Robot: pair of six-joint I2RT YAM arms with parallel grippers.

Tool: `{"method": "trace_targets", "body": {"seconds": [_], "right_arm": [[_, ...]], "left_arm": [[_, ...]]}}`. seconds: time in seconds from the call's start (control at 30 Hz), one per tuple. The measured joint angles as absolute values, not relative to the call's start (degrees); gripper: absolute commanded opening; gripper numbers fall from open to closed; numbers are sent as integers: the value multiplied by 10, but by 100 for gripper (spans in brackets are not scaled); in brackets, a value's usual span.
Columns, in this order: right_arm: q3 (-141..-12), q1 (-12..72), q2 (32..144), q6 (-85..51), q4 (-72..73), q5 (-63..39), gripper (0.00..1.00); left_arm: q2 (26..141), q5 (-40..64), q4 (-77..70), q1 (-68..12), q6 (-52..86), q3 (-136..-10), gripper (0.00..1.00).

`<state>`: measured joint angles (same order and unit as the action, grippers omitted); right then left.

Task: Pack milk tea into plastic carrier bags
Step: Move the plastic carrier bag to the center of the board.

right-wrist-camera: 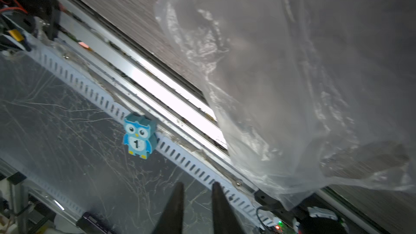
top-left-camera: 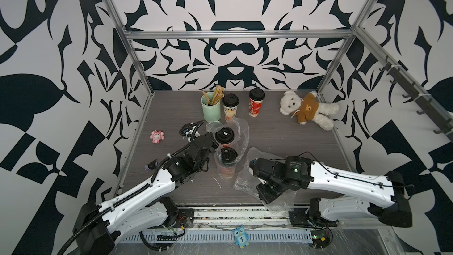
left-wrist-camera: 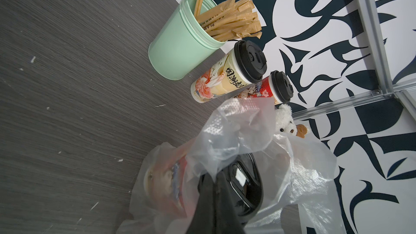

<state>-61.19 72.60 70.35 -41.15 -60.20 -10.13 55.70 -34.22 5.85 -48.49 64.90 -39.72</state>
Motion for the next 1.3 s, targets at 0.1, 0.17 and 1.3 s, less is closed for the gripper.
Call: {"method": "trace_targets", "body": {"seconds": [0.1, 0.17, 1.3], "right_arm": [[-601, 752, 731, -420, -561, -120, 0], [-579, 759, 756, -425, -530, -130, 0], [-487, 399, 785, -353, -427, 44, 0]], "left_arm": [[557, -342, 58, -485, 650, -397, 0], [556, -343, 60, -485, 650, -397, 0], [507, -376, 106, -485, 649, -397, 0]]}}
